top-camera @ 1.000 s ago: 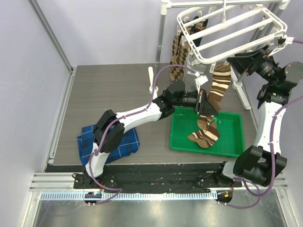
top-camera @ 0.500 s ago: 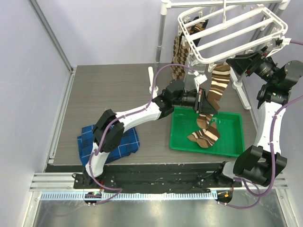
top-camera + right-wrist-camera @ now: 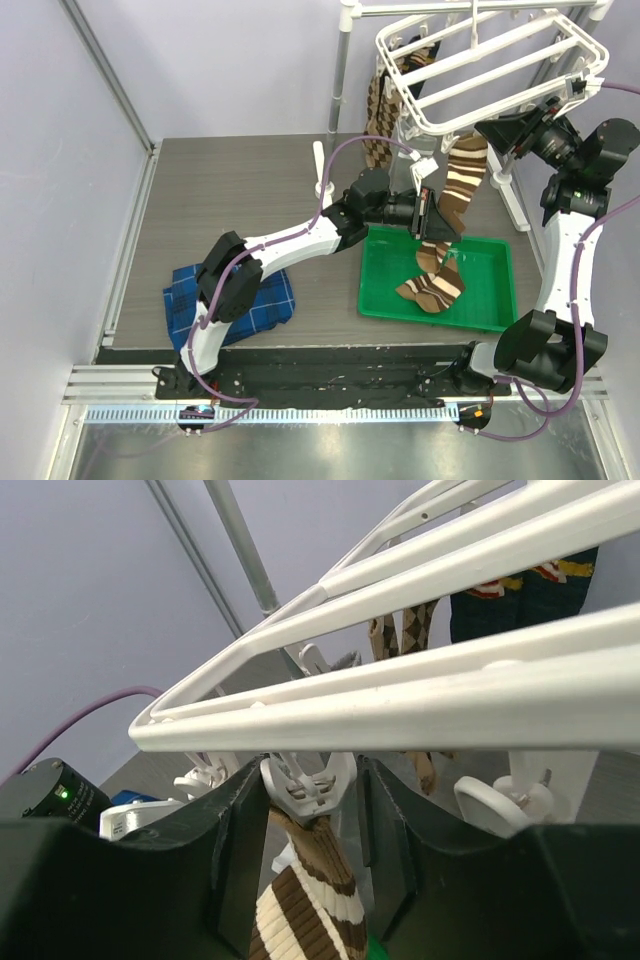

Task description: Remove the socks clipped to the hanger

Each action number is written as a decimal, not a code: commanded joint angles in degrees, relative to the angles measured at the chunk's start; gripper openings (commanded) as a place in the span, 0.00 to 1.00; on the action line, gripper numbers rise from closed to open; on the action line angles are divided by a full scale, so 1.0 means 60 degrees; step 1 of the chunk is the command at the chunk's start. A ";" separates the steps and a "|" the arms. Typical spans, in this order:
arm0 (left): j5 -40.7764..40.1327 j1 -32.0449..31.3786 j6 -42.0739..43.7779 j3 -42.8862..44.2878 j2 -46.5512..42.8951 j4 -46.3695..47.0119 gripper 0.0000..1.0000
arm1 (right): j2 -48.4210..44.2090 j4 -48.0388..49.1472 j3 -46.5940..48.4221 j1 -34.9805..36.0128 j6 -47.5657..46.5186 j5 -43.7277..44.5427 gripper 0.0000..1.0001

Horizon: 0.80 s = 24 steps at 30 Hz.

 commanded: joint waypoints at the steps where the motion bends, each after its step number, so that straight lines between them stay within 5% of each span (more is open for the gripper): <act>1: 0.0194 0.0046 -0.0155 0.0418 -0.0212 0.0642 0.00 | -0.0192 0.0262 0.0484 0.0123 -0.0145 0.0148 0.45; 9: 0.0121 0.0046 0.0005 0.0389 -0.0153 0.0438 0.00 | -0.0279 0.0379 0.0367 0.0167 -0.0057 0.0191 0.01; 24: -0.2219 -0.0144 0.0445 -0.1808 -0.0592 -0.0148 0.04 | -0.0470 0.0321 0.0470 0.0168 0.0324 0.0264 0.01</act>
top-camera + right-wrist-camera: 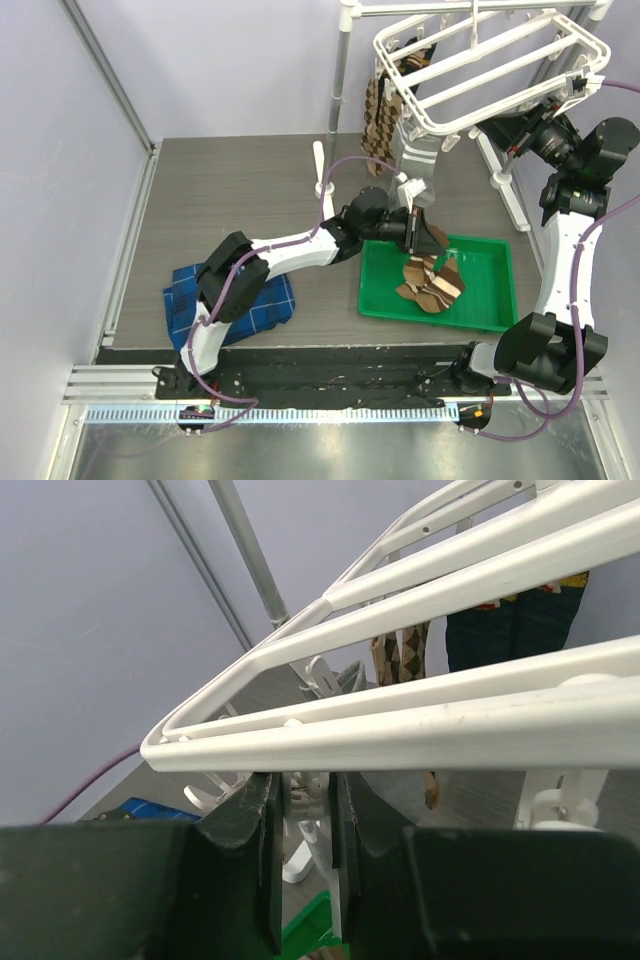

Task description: Remove the socks clipped to the hanger

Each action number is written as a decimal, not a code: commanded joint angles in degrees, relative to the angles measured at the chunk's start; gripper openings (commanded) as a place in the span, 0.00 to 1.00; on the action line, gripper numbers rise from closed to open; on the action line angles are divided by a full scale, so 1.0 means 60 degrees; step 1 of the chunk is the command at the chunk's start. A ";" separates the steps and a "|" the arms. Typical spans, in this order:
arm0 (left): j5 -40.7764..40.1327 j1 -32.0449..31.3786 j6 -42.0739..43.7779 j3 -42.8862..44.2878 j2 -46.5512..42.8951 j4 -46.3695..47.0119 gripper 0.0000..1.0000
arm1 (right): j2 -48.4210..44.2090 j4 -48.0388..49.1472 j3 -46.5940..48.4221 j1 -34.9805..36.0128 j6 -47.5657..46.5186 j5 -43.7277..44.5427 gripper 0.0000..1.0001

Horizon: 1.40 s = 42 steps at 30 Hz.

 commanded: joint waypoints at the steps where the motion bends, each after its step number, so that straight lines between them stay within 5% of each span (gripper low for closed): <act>1: -0.1086 -0.0192 0.0332 -0.0446 -0.0567 -0.0296 0.06 | -0.0430 0.0317 0.0367 0.0036 0.0087 0.0104 0.01; 6: -0.1702 -0.0354 0.0875 -0.0885 -0.0552 -0.0930 0.23 | -0.0518 0.0244 0.0338 0.0036 0.0058 0.0148 0.01; 13: -0.2738 -0.0471 0.1271 -0.1587 -0.1283 -0.1954 0.75 | -0.0576 0.0097 0.0411 0.0051 0.0014 0.0236 0.01; 16: -0.3675 -0.0471 0.1461 -0.1531 -0.1738 -0.2918 0.88 | -0.0650 0.0039 0.0411 0.0051 -0.0001 0.0251 0.01; 21: -0.5010 -0.0486 0.2105 -0.1120 -0.2089 -0.4589 0.92 | -0.0737 -0.0005 0.0411 0.0051 -0.0001 0.0280 0.01; 31: -0.8775 -0.0486 0.3656 0.0138 -0.2559 -0.5324 0.93 | -0.0811 -0.0049 0.0441 0.0051 0.0160 0.0295 0.01; 42: -0.9246 -0.0500 0.5606 0.2305 -0.1461 -0.4812 1.00 | -0.0767 0.0024 0.0455 0.0066 0.0292 0.0236 0.01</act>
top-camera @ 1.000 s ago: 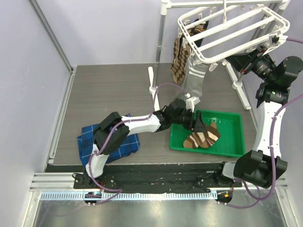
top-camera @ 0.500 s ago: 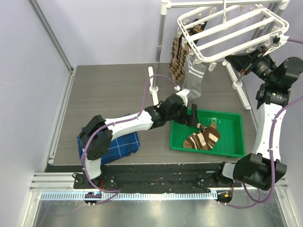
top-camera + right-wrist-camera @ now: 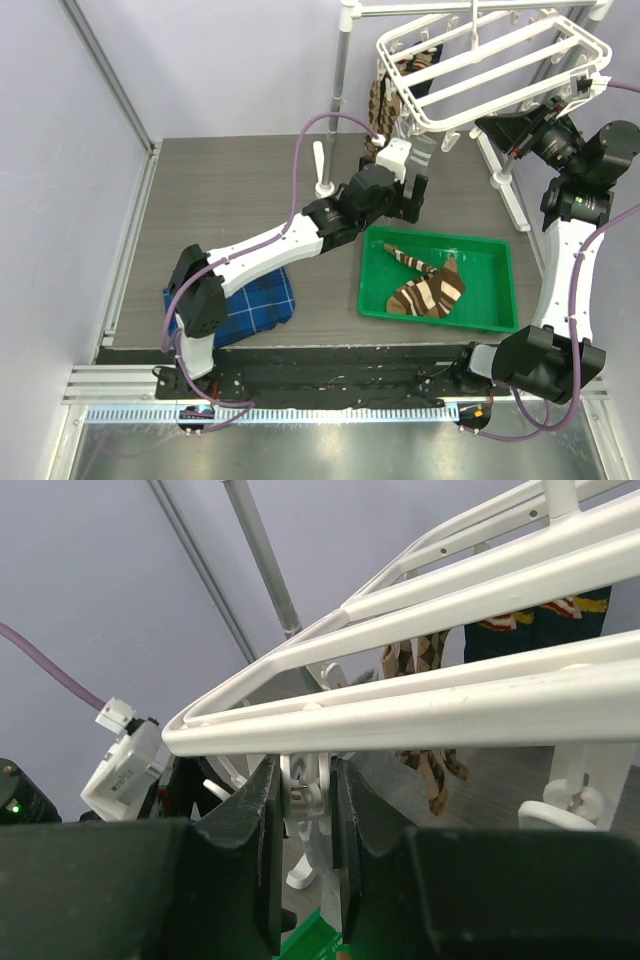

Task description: Remove the socks clipped to the hanger

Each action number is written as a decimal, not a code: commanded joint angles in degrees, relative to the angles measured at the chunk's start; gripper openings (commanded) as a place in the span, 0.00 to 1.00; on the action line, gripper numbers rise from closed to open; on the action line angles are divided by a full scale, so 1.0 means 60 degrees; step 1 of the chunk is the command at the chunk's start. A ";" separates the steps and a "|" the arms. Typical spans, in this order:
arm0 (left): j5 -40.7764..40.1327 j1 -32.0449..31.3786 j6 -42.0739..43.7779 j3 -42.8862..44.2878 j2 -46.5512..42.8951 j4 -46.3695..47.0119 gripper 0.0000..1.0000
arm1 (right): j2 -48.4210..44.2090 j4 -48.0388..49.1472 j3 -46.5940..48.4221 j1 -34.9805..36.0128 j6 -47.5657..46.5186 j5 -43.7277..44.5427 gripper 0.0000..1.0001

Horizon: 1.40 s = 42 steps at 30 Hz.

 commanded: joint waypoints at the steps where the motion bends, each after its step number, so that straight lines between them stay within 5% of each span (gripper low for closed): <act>1: -0.0376 0.0010 0.0897 0.0879 0.0477 0.0463 0.99 | -0.0239 0.0275 0.0437 0.0058 0.0183 0.0050 0.01; 13: -0.0683 0.0039 0.0985 0.3003 0.2103 0.0025 0.84 | -0.0195 0.0334 0.0467 0.0088 0.0373 0.0021 0.01; 14: -0.0683 0.0068 0.0999 0.3062 0.2133 -0.0005 0.79 | -0.0224 0.0334 0.0437 0.0102 0.0359 0.0021 0.01; 16: -0.0669 0.0054 0.0999 0.3019 0.2090 0.0009 0.44 | -0.0239 0.0334 0.0378 0.0117 0.0359 0.0050 0.01; 18: -0.0610 0.0068 0.0955 0.2757 0.1885 0.0053 0.21 | -0.0238 0.0262 0.0349 0.0117 0.0359 0.0094 0.01; 21: -0.0274 0.0054 0.0765 0.2112 0.1344 0.0185 0.00 | -0.0195 -0.0862 0.0713 0.0102 0.0067 0.0795 0.01; 33: 0.1937 0.0039 0.0077 -0.0057 -0.0327 0.0756 0.00 | -0.1044 -0.6149 0.1989 0.0058 -0.0080 0.3476 0.59; 42: 0.2597 0.0025 -0.0187 -0.0978 -0.1000 0.1194 0.00 | -0.2244 -0.7870 0.2532 0.0044 -0.0303 0.5150 0.66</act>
